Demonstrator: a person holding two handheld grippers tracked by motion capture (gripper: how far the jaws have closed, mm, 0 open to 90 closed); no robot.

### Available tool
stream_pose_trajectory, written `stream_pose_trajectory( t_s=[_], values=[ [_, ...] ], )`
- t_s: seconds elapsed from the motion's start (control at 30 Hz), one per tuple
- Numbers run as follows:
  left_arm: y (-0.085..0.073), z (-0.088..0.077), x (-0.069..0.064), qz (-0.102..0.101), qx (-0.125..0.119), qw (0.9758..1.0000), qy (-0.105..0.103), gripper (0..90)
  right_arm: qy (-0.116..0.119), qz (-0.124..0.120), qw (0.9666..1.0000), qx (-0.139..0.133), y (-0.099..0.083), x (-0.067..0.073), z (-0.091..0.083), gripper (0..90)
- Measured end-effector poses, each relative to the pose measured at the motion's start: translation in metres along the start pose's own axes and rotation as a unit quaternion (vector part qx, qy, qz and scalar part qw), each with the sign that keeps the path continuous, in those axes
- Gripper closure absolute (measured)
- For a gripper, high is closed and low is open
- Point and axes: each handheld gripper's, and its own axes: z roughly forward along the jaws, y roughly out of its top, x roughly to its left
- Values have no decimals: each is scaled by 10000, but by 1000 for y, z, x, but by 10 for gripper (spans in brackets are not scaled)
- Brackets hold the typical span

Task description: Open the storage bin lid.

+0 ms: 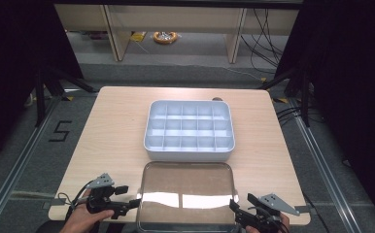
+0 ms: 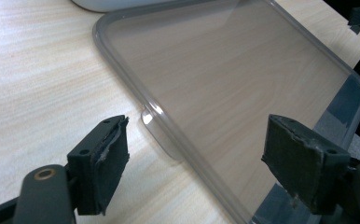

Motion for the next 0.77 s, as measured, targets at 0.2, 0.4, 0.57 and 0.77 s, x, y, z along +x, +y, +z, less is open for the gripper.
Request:
stream_pose_trajectory(
  t_s=[0.2,0.4,0.57,0.77],
  values=[
    [-5,0,-4,45,58,10000,20,217,45,34,9999,105,-8,3,-3,277],
    [-4,0,-3,64,115,9999,18,219,-45,-65,9998,180,-8,0,-2,280],
    [-4,0,-4,61,72,10000,25,221,-80,163,9996,216,-9,-2,-2,282],
    [-4,0,-4,66,101,9999,23,221,-90,19,9998,176,-8,-6,-1,282]
  ],
)
